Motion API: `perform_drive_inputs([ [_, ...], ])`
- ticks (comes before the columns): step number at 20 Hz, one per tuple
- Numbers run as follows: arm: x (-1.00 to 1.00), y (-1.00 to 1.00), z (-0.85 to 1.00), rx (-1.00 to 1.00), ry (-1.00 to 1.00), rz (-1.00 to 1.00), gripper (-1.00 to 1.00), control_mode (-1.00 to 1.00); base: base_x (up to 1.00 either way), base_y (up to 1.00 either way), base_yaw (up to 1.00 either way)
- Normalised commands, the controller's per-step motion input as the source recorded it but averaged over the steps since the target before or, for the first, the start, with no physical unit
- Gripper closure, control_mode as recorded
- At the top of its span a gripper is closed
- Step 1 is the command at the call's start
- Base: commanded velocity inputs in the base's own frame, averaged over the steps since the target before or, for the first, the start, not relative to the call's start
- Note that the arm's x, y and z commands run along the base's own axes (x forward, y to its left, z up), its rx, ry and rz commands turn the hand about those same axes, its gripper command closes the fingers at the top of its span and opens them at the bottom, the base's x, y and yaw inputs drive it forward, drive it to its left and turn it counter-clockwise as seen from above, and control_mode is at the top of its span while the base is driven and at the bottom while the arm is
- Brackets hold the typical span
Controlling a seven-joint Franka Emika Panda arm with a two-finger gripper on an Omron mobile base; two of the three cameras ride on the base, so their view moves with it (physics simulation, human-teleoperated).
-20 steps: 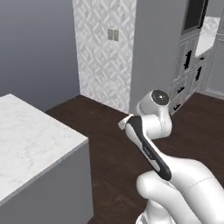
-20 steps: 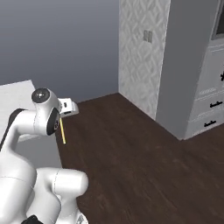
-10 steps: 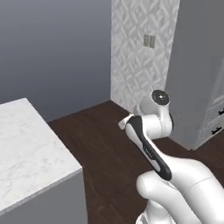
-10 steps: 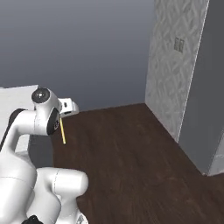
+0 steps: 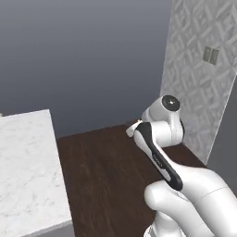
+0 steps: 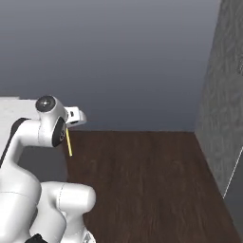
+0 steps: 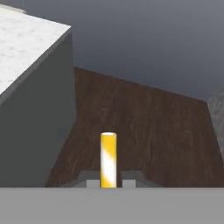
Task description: Take a straw from the drawer in front and place it inside the glass cup on the dining counter.
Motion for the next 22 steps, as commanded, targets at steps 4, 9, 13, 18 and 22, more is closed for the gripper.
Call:
perform_drive_inputs([
  [4,0.0,0.0,0.0,0.0,0.0,0.0,1.0,1.0,1.0,-0.45,0.55],
  [9,0.0,0.0,0.0,0.0,0.0,0.0,1.0,1.0,1.0,-0.43,0.55],
  [13,0.0,0.0,0.0,0.0,0.0,0.0,1.0,1.0,1.0,-0.42,0.54],
  [18,0.0,0.0,0.0,0.0,0.0,0.0,1.0,1.0,1.0,-0.42,0.55],
  [22,0.0,0.0,0.0,0.0,0.0,0.0,1.0,1.0,1.0,-0.56,0.52],
])
